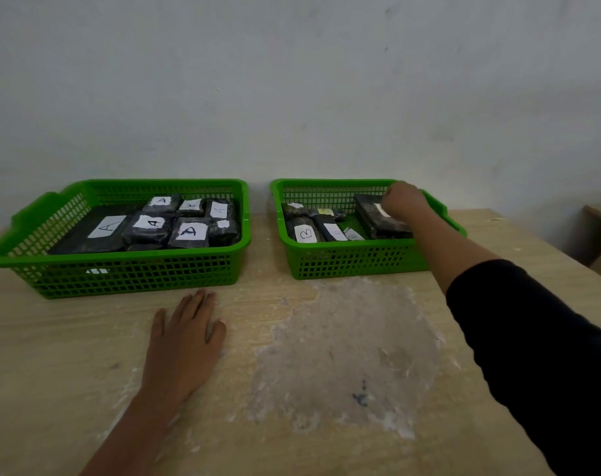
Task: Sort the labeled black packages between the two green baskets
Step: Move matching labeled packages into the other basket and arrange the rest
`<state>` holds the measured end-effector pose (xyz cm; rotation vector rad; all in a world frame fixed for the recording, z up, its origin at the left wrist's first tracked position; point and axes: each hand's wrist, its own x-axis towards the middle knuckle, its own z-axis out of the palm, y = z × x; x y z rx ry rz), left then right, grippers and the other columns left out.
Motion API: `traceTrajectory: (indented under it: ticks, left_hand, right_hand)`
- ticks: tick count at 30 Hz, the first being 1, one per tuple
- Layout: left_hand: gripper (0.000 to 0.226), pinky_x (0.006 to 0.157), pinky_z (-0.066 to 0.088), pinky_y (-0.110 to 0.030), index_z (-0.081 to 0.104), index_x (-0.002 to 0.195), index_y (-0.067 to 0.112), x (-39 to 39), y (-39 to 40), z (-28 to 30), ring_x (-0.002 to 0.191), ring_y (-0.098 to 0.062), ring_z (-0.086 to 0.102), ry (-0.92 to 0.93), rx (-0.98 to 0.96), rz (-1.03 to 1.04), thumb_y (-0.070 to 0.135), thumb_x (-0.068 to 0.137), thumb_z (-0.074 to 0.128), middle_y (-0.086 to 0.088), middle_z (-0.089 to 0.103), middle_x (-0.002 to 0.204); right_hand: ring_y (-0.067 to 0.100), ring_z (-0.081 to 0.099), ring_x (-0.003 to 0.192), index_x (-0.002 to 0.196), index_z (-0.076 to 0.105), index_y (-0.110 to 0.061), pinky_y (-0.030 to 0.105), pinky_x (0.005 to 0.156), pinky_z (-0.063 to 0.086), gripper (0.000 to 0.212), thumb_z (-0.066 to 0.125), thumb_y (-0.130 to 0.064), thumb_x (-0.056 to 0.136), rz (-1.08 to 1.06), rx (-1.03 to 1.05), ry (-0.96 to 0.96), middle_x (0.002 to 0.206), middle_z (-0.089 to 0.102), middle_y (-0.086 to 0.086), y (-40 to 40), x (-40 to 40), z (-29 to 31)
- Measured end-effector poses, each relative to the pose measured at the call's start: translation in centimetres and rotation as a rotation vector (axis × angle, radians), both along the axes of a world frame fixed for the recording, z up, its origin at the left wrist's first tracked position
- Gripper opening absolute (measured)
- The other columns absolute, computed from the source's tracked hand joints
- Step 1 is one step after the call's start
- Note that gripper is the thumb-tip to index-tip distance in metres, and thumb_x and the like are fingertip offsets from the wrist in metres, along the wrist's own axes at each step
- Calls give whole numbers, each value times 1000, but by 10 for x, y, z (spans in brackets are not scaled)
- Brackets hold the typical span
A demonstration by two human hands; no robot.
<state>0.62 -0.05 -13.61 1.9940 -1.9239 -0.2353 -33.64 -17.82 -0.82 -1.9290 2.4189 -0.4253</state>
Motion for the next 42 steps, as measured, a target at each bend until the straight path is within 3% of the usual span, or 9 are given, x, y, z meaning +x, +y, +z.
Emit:
traceTrajectory:
  ticks: [3,8,13,17,23,29,33,39,42]
  left_hand:
    - [54,121,2,-42,18,150,28,-1,0,1,148,-10,8,-9,3,5,37,98,31,7,12,161]
    - [53,120,5,-41,21,149,28,-4,2,4,147,-10,11,-8,-18,19,36,98,34,8,16,160]
    - [53,120,4,-41,20,149,29,-5,3,5,147,-10,11,-4,-9,18,35,98,34,8,15,160]
    - [52,120,5,-41,24,148,28,-4,3,5,147,-10,13,13,-22,11,34,98,36,8,18,159]
    - [52,120,5,-42,24,148,28,-3,3,5,147,-10,12,15,-22,4,35,98,35,8,18,159]
    - [53,120,4,-41,23,148,28,-2,3,4,147,-10,11,18,-26,5,37,98,35,8,17,159]
    - [53,120,3,-41,22,148,29,-2,3,3,147,-10,10,26,-25,1,36,98,34,8,16,160]
    - [53,120,2,-42,21,149,28,-2,2,2,147,-10,10,19,-22,-1,36,98,33,8,15,160]
    - [52,120,2,-41,22,149,28,-1,2,2,147,-9,10,30,-21,-1,35,98,34,8,16,160]
  right_hand:
    - [37,54,113,137,44,-10,40,89,47,46,43,-16,91,-63,189,132,127,55,24,-2,-27,-10]
    - [41,34,134,139,38,1,47,104,39,53,50,-19,91,-164,143,214,141,38,29,-4,-34,-30]
    - [36,61,105,117,57,2,38,80,49,29,51,-10,92,-164,-16,235,118,60,21,1,-31,-21]
    - [27,57,74,100,59,5,31,62,44,19,50,-10,92,-98,-180,-41,93,64,18,-4,-18,-2]
    - [23,63,49,102,56,6,26,39,51,14,55,2,89,45,213,-496,87,62,21,-2,18,-2]
    - [24,54,63,81,56,-3,29,53,43,9,50,-7,86,102,117,-30,78,59,12,2,35,-20]
    - [26,55,78,116,60,-9,31,57,37,30,53,-7,86,118,86,196,105,66,11,3,40,-23]
    - [29,62,101,115,61,-5,34,68,44,30,59,-7,85,100,126,333,111,65,12,9,34,-28]
    - [29,58,113,126,57,-9,39,85,49,42,60,-11,85,159,230,367,125,60,13,10,34,-22]
